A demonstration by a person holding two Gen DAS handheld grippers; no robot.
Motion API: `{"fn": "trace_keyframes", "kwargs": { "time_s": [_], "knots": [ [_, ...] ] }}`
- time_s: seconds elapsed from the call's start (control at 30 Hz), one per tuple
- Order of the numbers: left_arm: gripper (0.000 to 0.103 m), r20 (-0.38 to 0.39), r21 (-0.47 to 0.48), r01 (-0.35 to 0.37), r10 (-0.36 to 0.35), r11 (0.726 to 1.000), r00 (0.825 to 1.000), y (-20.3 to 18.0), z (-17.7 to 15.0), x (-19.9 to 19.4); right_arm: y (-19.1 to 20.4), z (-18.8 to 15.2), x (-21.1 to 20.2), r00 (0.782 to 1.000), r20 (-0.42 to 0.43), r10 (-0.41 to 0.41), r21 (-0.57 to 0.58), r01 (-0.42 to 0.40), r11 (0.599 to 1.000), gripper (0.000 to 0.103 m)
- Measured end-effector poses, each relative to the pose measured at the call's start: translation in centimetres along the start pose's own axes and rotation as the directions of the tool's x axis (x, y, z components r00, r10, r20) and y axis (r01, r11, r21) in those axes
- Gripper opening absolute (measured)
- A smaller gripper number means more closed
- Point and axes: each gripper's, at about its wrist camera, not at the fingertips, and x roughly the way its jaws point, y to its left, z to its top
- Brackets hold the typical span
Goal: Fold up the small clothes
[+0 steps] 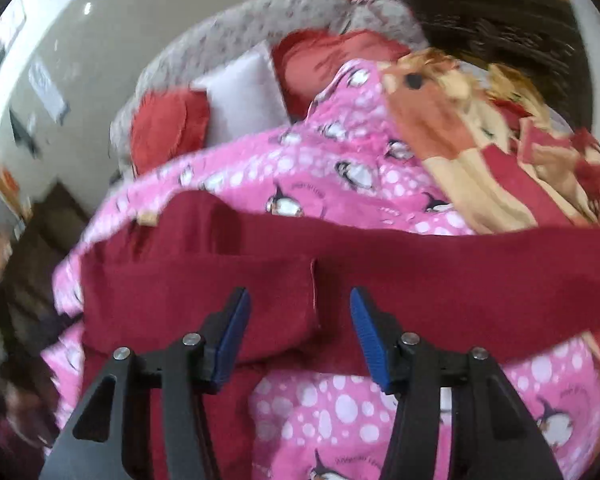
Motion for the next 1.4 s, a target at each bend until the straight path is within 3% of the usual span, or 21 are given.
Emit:
{"fn": "trace_keyframes", "kwargs": {
  "time_s": [0.1,0.17,0.27,0.3,0.43,0.53,0.7,0.83,1.2,1.4],
  "knots": [
    [0.099,-0.038,-0.029,-0.001,0.0,1.0,0.999,0.0,-0.7,-0.3,3.0,-0.7,0.5,0.998,-0.044,0.045,-0.044,-0.046,0.998,0.031],
    [0.099,-0.037,-0.036,-0.003,0.002,0.999,0.999,-0.3,-0.9,-1.3,4.4,-1.2,3.5,0.989,-0.139,0.058,-0.059,-0.067,0.996,0.03],
    [0.099,-0.012,-0.049,0.019,-0.02,0.999,1.0,-1.1,-1.4,-3.3,3.9,-2.8,8.6,0.964,-0.264,-0.019,-0.045,0.007,0.999,0.027],
    [0.099,-0.011,-0.047,0.025,-0.026,0.999,1.0,-1.3,-1.5,-3.7,3.4,-3.3,9.1,0.963,-0.271,-0.006,-0.019,0.001,1.0,0.026],
    [0.099,0.006,0.015,0.019,-0.019,1.0,1.0,-2.6,-2.1,-4.6,1.1,-3.0,4.0,0.987,-0.152,0.06,0.047,-0.054,0.997,0.026],
    [0.099,0.002,0.028,0.028,-0.028,0.999,1.0,-3.2,-1.9,-4.1,-3.1,-2.7,0.1,0.994,-0.096,-0.045,0.08,0.052,0.995,0.026],
    [0.099,0.007,-0.004,0.067,-0.067,0.998,0.998,-3.4,-1.1,-3.0,-13.2,-2.3,-3.6,0.967,-0.105,-0.232,0.26,0.252,0.932,0.026],
    [0.099,-0.003,0.01,0.057,-0.057,0.998,0.998,-3.9,-0.7,-1.8,-17.0,-1.8,-4.9,0.949,-0.111,-0.294,0.323,0.314,0.893,0.026],
    [0.099,0.017,0.094,0.057,-0.059,0.994,0.998,-6.3,-2.2,-1.1,-12.8,-2.3,-3.6,0.925,-0.076,-0.373,0.161,0.38,0.911,0.026],
    [0.099,0.036,0.087,0.09,-0.093,0.992,0.995,-7.2,-1.9,-1.5,-11.7,-2.3,-3.0,0.914,-0.07,-0.401,0.104,0.406,0.908,0.026]
  ]
}}
